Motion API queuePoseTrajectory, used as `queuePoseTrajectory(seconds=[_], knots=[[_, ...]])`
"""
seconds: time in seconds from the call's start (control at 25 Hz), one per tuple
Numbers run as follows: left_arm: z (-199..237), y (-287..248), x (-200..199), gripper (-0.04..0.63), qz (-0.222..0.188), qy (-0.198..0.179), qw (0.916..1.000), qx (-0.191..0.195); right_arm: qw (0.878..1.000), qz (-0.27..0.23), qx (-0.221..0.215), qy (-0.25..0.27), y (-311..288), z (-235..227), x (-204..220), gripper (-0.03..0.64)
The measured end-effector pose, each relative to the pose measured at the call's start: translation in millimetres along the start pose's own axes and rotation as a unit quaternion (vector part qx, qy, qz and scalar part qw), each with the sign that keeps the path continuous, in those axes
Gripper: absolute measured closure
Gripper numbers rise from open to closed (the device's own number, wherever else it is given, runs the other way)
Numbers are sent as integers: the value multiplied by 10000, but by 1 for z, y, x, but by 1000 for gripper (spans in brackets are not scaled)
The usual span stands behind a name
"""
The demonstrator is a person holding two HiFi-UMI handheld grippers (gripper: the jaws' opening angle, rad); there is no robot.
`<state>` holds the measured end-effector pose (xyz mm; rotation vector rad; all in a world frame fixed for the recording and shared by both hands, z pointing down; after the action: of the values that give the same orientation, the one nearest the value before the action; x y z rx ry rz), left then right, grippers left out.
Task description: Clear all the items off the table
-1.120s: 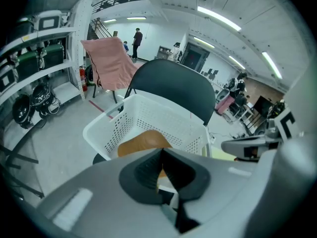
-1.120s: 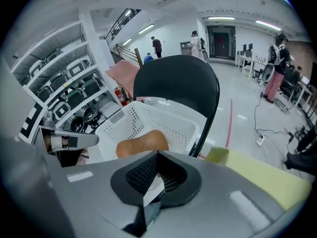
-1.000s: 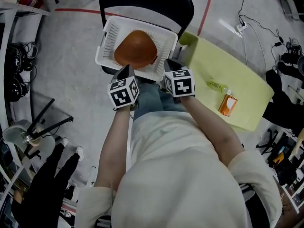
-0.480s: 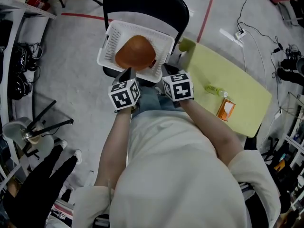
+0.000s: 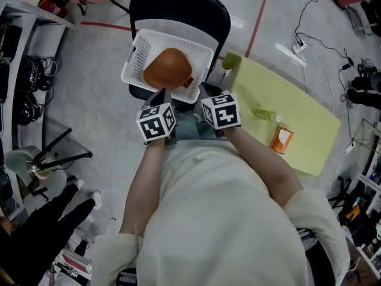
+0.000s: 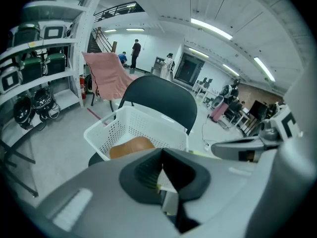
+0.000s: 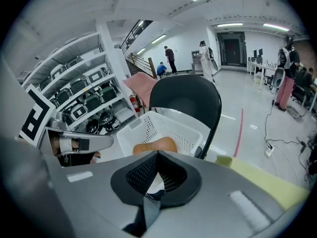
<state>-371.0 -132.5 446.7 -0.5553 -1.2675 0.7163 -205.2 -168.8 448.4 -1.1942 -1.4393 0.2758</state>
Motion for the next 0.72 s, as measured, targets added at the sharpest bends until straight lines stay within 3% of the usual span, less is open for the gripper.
queuePoseTrajectory(seconds=[0.32, 0.72], knots=[[-16, 16, 4, 586, -177, 196, 9996, -33, 9998, -144, -111, 85, 22, 2, 10, 618], [-34, 39, 21, 586, -204, 153, 9996, 112, 9986, -243, -260, 378, 43, 18, 19, 618]])
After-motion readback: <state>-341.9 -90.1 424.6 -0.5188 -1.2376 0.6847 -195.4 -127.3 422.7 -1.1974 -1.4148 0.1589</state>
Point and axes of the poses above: the fingertips, and each gripper's own axes: y backward along the fingers, z to its left, x out of its underside, the point moved 6 cm from there along y, backward along the fingers, and after that the axes turned 5 degrees about -y, right-handed, at the moved point
